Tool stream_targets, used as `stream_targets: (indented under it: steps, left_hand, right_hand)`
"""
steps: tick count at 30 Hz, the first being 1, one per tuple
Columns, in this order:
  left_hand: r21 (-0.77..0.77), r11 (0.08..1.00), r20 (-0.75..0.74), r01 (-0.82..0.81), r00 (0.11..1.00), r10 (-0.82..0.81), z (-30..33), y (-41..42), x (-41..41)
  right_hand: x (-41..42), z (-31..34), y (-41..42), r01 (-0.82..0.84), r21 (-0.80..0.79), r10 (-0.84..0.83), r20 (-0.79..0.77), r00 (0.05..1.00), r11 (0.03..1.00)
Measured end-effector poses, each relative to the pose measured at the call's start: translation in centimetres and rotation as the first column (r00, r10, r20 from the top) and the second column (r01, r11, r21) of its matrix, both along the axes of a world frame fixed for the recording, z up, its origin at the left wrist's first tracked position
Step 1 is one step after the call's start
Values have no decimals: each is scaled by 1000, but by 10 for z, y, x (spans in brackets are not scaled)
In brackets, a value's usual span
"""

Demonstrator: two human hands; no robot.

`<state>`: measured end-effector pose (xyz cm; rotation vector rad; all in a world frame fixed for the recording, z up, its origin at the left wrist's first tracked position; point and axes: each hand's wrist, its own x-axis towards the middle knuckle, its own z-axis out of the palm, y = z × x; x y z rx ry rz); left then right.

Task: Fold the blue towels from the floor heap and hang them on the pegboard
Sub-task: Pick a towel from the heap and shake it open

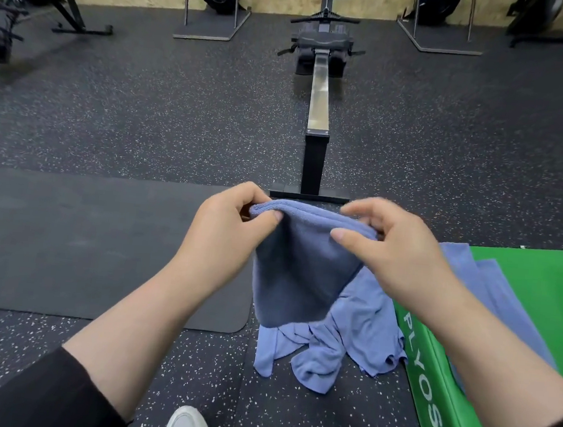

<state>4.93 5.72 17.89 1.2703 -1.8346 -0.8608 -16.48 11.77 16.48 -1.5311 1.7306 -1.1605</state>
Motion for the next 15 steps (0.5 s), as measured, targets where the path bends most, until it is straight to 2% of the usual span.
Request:
stream_targets:
  steps: [2,5,10,13,15]
  left_hand:
    - [-5,1000,13,-18,1000,19,2,1,0]
    - [-28,1000,100,-15,995,18,5,3,1]
    - [-21,985,321,171,934,-155,0,13,-6]
    - [-42,988,410,151,904,-121,-5,16,-19]
    - [16,995,403,99,910,-97,-7,15,-28]
  right_hand:
    - [4,-1,-1,19,-5,-19,-101,995,1000]
    - [7,-2,-2,48,-36,-51,-82,995,998]
    - [13,0,-1,-13,-57,8,-95,995,998]
    - [13,-3,-1,-27,-50,19,-152,988,998]
    - [12,-6,-2,-19,-50,9,-191,981,999]
